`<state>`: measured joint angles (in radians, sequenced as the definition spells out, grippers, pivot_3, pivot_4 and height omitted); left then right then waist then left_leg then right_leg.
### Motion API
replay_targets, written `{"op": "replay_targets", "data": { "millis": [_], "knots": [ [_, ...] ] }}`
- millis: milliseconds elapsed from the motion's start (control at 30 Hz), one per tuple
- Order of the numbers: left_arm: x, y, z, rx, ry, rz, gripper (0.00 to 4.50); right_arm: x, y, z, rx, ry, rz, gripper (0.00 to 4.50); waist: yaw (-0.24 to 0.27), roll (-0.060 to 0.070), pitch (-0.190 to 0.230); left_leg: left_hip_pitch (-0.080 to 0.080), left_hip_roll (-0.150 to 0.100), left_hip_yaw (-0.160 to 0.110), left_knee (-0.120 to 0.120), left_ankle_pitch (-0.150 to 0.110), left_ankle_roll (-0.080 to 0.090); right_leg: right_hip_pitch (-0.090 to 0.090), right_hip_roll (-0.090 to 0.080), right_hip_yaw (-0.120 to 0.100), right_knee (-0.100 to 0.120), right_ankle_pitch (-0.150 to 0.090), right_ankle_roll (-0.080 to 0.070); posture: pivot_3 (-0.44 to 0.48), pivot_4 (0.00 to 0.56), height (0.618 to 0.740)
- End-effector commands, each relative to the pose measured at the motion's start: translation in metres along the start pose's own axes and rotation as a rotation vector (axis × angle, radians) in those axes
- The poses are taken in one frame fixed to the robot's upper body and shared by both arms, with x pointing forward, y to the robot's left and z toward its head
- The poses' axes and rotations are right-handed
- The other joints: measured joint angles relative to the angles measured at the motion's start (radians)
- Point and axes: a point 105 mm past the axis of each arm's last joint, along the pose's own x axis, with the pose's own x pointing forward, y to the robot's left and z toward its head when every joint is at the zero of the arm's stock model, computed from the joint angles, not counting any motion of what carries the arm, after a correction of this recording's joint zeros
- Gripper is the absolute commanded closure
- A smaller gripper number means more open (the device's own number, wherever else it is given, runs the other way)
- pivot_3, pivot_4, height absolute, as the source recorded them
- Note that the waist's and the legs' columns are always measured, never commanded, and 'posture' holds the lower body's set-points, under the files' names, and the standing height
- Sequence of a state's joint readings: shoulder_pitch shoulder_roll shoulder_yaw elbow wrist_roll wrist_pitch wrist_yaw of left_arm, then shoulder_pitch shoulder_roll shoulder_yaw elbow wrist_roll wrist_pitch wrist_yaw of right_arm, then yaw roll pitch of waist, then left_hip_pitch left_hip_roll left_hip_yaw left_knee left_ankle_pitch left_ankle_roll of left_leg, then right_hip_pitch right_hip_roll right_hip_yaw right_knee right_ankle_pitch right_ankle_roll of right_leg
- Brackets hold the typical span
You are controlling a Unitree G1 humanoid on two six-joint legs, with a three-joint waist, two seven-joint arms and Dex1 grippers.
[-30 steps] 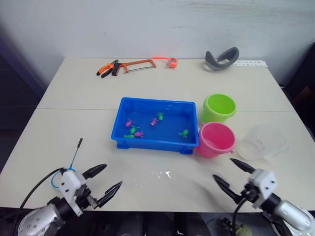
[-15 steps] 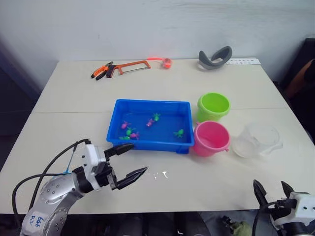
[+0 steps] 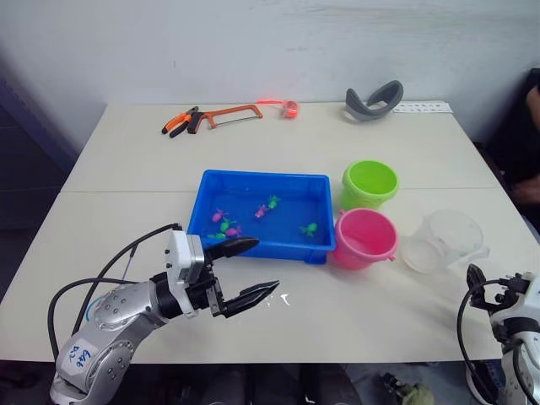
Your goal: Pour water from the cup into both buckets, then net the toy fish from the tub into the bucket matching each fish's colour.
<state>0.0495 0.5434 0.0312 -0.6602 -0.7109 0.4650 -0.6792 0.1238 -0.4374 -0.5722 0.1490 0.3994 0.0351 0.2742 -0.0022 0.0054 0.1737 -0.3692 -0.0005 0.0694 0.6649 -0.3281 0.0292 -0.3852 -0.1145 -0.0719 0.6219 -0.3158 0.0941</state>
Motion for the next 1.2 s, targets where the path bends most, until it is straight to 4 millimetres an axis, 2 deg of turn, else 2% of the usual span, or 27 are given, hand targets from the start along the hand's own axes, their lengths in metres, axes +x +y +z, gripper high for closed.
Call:
{"op": "replay_targets", "data": {
  "millis": [33, 500, 1200],
  "knots": [
    [0.004, -0.008, 0.012, 0.035, -0.042, -0.028, 0.02, 0.004, -0.007, 0.015, -0.006, -0.049, -0.015, 0.0, 0.0, 0.0, 0.0, 0.0, 0.0, 0.0, 0.0, 0.0, 0.0, 0.0, 0.0, 0.0, 0.0, 0.0, 0.0, 0.0, 0.15, 0.74],
    [0.004, -0.002, 0.012, 0.06, -0.04, -0.014, 0.02, 0.009, -0.004, 0.003, 0.04, -0.044, 0.001, 0.0, 0.001, 0.0, 0.0, 0.0, 0.0, 0.0, 0.0, 0.0, 0.0, 0.001, 0.0, 0.0, -0.001, 0.0, 0.0, 0.0, 0.15, 0.74],
    [0.007, 0.002, 0.014, 0.056, -0.058, -0.017, 0.02, 0.047, 0.005, 0.008, 0.086, -0.09, 0.042, 0.0, -0.002, 0.0, 0.0, 0.001, 0.0, -0.001, 0.0, 0.001, -0.001, 0.002, 0.0, -0.001, -0.002, 0.0, 0.001, 0.0, 0.15, 0.74]
  ]
}}
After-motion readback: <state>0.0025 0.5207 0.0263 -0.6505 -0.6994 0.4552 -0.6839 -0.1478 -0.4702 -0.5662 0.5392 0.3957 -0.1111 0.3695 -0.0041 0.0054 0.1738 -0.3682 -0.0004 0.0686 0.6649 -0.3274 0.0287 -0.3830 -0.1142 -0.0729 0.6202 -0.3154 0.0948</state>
